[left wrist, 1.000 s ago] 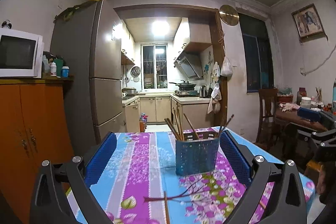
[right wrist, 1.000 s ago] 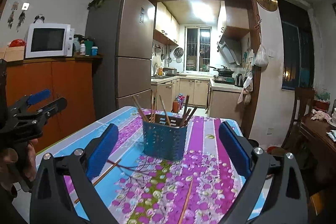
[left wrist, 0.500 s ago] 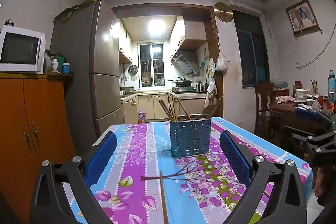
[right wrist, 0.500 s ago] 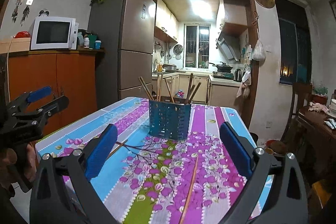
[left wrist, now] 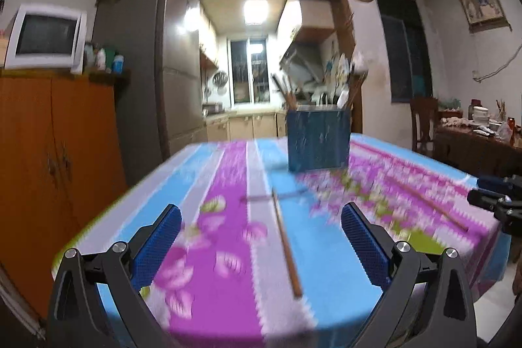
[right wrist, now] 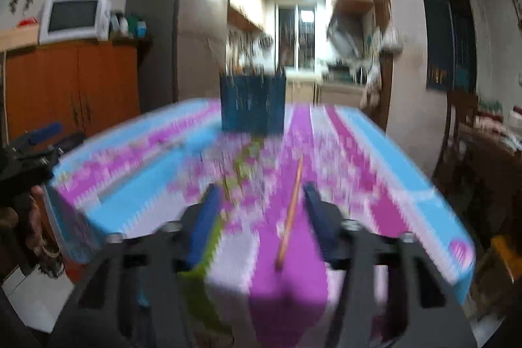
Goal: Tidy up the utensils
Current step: 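Lower the right gripper onto a chopstick and close it while the left gripper grasps another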
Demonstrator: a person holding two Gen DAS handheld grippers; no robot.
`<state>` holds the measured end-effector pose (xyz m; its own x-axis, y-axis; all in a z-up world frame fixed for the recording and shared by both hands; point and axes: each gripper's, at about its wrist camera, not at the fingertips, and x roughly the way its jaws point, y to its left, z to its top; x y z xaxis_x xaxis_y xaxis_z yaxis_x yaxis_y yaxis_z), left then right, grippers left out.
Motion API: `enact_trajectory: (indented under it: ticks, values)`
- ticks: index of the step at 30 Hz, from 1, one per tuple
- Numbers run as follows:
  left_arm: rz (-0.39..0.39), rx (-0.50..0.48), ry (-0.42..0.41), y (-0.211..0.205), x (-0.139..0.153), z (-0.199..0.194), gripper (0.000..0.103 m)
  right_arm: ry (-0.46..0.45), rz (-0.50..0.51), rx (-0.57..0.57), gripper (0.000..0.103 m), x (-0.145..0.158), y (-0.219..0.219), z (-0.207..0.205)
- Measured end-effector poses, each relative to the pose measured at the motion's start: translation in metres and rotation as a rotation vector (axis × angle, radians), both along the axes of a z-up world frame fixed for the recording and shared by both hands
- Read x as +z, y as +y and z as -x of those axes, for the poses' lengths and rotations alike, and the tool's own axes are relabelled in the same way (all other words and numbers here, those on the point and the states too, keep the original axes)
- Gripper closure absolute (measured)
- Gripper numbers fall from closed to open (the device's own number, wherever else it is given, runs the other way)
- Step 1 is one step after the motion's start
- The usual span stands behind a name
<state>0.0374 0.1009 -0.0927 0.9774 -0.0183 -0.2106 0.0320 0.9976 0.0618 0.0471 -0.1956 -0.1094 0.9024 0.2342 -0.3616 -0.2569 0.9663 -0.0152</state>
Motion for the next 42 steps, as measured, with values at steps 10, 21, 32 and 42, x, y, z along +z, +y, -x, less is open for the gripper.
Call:
enact_trajectory:
  ticks: [10,21,32,42]
  values:
    - [0.022,-0.016,0.058,0.007,-0.029,-0.002,0.005,0.067,0.023,-0.073,0.094,-0.039,-0.002,-0.013]
    - [0.008,-0.099,0.113,-0.01,-0.043,-0.004,0.023,0.091,-0.002,-0.032,0.098,-0.037,0.003,-0.007]
    - [0.023,-0.103,0.186,-0.023,-0.057,-0.018,0.057,0.114,-0.03,-0.019,0.097,-0.036,-0.001,-0.01]
    - [0.04,-0.035,0.179,-0.019,-0.056,-0.026,0.094,0.122,-0.039,-0.01,0.097,-0.037,-0.002,-0.013]
